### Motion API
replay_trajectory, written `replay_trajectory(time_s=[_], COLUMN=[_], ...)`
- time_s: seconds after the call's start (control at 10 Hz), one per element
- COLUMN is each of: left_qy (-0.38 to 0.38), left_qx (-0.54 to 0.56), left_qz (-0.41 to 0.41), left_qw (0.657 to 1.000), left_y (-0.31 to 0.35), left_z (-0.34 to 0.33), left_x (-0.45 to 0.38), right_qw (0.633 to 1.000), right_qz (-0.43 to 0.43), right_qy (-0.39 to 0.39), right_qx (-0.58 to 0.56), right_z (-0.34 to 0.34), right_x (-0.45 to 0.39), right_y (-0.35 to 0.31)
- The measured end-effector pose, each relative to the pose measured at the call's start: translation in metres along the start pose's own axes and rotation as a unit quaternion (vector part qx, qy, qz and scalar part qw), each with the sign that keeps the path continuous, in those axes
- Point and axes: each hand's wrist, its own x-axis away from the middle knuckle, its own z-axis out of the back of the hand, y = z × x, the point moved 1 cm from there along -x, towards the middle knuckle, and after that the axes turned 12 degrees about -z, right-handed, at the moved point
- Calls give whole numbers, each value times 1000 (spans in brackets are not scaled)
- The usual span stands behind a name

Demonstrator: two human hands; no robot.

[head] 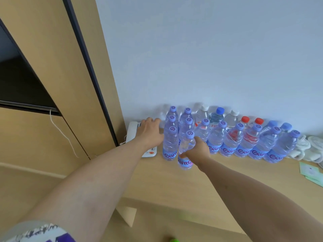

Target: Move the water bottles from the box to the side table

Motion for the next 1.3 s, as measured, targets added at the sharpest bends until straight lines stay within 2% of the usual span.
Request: replay_trajectory(time_s=[0.1,0.3,0.6,0.8,1.0,1.2,1.3], left_qy=[-7,-15,-23,-33,-47,-48,-32], left_qx=[-7,9,22,19,8,-12,-31], left_qz=[-1,-9,-24,-30,-36,-57,-78], left_qw=[1000,1000,999,999,998,997,996], left_y=[-2,-1,3,4,12,27,41], left_z=[-2,-9,-18,-20,-11,4,15], left_x=[-11,-29,-44,-44,-39,-30,-29], right_qw=[999,999,999,999,997,992,987], right_qz=[-20,-28,-10,-13,-28,29,59], right_qy=[-19,-16,-5,41,29,27,51], right_qx=[-32,-19,-39,18,65,119,142], right_z=[-4,-5,-8,-9,-5,27,45], right_x=[-13,-34,-52,-54,-46,-24,-9], right_y=[-6,-6,-1,-2,-6,-21,-34])
